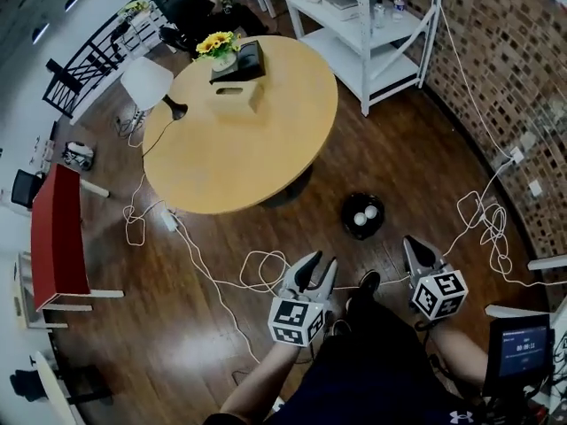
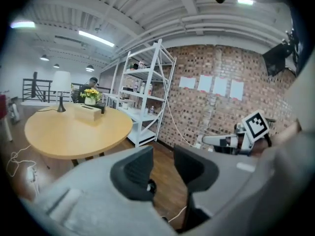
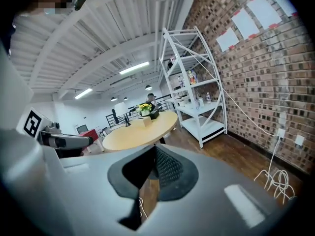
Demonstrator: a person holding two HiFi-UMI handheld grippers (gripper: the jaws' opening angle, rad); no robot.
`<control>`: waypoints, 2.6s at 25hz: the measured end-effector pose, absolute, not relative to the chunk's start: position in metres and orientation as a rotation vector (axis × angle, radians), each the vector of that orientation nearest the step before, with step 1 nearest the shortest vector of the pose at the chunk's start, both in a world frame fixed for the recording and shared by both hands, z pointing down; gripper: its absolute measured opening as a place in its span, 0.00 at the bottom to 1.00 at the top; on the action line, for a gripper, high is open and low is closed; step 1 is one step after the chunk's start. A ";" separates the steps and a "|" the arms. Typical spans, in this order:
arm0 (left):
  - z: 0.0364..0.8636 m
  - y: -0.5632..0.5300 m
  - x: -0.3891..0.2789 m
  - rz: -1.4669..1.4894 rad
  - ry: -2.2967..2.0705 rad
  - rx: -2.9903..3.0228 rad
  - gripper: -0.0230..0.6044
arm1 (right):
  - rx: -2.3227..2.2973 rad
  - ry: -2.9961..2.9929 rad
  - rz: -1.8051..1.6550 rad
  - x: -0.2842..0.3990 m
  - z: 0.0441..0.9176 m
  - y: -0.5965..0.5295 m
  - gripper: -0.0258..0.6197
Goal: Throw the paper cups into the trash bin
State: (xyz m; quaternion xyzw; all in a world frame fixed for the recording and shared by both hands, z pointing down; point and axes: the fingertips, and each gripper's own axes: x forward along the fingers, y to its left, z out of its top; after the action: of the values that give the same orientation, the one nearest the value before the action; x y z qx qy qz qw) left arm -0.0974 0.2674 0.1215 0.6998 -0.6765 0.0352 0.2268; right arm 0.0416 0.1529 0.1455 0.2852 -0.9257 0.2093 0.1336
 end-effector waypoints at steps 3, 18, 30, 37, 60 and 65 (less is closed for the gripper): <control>0.110 0.322 -0.089 0.069 -1.870 1.918 0.25 | 0.817 -2.695 0.579 0.055 0.123 0.199 0.06; 0.095 0.426 -0.053 -0.007 -1.847 1.921 0.23 | 0.765 -2.739 0.484 0.075 0.095 0.303 0.06; 0.049 0.374 -0.003 0.004 -1.832 1.985 0.23 | 0.792 -2.796 0.492 0.110 0.052 0.274 0.06; 0.058 0.360 0.027 0.046 -1.807 1.989 0.23 | 0.798 -2.805 0.526 0.142 0.055 0.264 0.06; 0.071 0.357 0.005 0.039 -1.836 1.925 0.23 | 0.689 -2.843 0.486 0.110 0.059 0.269 0.06; 0.072 0.355 0.006 0.043 -1.820 1.929 0.23 | 0.693 -2.833 0.496 0.110 0.060 0.269 0.06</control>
State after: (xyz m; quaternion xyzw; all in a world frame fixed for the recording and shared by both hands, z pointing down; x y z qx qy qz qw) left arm 0.0056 0.3549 0.0724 0.7056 -0.6657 0.0157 0.2422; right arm 0.1102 0.2687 0.0603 0.2332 -0.9536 0.1669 0.0917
